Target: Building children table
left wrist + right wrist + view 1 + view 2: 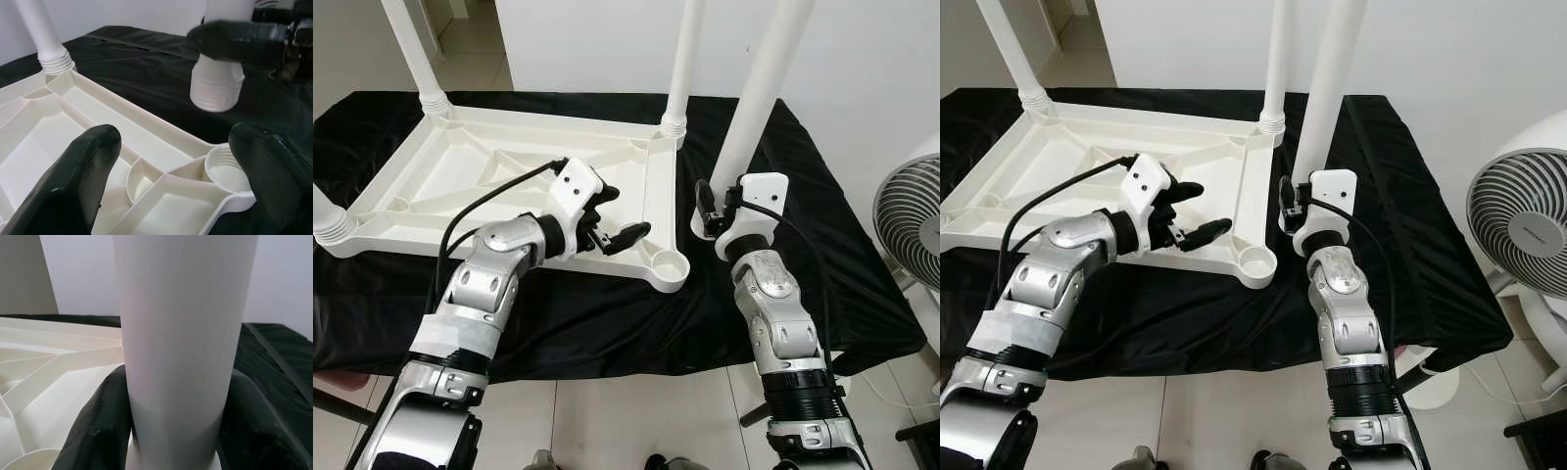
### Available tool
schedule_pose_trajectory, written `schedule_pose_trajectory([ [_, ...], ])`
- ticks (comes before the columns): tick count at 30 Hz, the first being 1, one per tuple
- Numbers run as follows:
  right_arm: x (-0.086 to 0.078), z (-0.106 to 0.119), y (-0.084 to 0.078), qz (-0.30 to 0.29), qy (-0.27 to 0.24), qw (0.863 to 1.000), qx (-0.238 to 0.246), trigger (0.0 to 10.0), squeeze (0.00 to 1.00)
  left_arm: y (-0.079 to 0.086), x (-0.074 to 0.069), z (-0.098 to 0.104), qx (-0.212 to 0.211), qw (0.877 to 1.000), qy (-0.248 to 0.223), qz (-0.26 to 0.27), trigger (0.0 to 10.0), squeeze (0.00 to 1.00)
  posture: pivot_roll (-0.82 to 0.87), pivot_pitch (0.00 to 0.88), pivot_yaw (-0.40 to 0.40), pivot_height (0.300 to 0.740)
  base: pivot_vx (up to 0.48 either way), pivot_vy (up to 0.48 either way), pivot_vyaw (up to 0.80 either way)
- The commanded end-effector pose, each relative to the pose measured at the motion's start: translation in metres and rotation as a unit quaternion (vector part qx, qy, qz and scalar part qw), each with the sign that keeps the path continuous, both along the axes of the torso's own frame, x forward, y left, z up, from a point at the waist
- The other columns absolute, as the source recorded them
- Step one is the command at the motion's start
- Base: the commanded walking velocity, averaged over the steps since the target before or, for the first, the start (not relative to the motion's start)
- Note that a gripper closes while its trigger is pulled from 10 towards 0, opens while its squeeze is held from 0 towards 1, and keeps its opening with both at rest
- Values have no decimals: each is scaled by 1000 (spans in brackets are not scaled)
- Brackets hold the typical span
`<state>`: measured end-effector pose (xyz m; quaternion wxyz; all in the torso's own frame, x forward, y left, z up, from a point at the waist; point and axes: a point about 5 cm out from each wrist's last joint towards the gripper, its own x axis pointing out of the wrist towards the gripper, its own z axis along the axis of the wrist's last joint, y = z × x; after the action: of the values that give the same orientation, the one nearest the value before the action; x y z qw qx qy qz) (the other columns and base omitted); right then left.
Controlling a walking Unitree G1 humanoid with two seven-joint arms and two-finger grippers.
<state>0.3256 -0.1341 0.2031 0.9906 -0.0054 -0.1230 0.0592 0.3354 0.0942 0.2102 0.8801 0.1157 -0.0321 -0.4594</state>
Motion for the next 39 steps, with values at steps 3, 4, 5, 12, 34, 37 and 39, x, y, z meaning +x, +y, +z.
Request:
schedule_pose_trajectory([
  [3, 1, 2, 6, 12, 1, 1000, 10, 10000, 0, 9, 6, -1, -36, 992, -3, 122, 10000, 0, 92, 102, -17, 740, 0, 0, 0],
  [4, 1, 2, 7, 16, 3, 1000, 12, 10000, 0, 9, 6, -1, -42, 991, 2, 130, 10000, 0, 90, 93, -29, 740, 0, 0, 0],
  [5, 1, 2, 7, 16, 3, 1000, 12, 10000, 0, 9, 6, -1, -42, 991, 2, 130, 10000, 0, 90, 93, -29, 740, 0, 0, 0],
  [12, -2, -2, 23, 64, 6, 998, 3, 10000, 0, 13, -3, -8, -36, 990, 1, 135, 10000, 0, 92, 83, -38, 740, 0, 0, 0],
  [34, -10, -17, 31, 101, 25, 994, -23, 10000, 0, 6, -57, -37, -11, 992, -63, 110, 10000, 0, 116, 75, -66, 740, 0, 0, 0],
  [37, -10, -17, 30, 99, 24, 995, -24, 10000, 0, 6, -61, -38, -7, 992, -71, 104, 10000, 0, 117, 78, -69, 740, 0, 0, 0],
  [39, -9, -18, 29, 96, 25, 995, -26, 10000, 0, 1, -71, -38, -1, 994, -83, 71, 10000, 0, 117, 80, -69, 740, 0, 0, 0],
])
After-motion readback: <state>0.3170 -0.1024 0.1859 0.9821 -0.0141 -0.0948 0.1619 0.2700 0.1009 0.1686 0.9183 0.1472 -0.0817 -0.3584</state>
